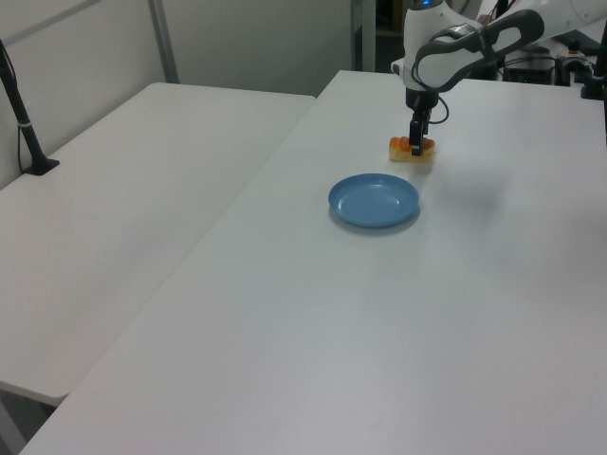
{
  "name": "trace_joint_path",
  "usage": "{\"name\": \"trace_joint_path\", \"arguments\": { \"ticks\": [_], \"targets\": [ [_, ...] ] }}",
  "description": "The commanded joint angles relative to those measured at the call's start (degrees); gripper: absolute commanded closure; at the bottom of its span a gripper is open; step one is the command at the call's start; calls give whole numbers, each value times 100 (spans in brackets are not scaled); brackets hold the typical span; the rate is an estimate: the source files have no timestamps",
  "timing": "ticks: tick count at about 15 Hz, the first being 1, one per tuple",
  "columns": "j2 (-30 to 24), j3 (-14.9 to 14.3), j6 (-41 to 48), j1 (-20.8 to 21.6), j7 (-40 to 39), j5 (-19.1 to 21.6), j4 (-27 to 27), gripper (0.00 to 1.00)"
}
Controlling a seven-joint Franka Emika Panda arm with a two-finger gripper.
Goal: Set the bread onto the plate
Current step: 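Close the gripper on the bread roll and lift it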
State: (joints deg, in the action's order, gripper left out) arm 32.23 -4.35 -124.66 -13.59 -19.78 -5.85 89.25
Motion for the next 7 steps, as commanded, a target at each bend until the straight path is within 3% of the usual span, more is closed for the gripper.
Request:
{"name": "trace_joint_path", "arguments": {
  "ticks": [1,5,7],
  "targets": [
    [125,-13,-111,-39,-17,-30,-30,4],
    [152,5,-348,-30,-8,-4,-39,18],
    [187,13,-357,-30,0,5,-39,39]
  ]
}}
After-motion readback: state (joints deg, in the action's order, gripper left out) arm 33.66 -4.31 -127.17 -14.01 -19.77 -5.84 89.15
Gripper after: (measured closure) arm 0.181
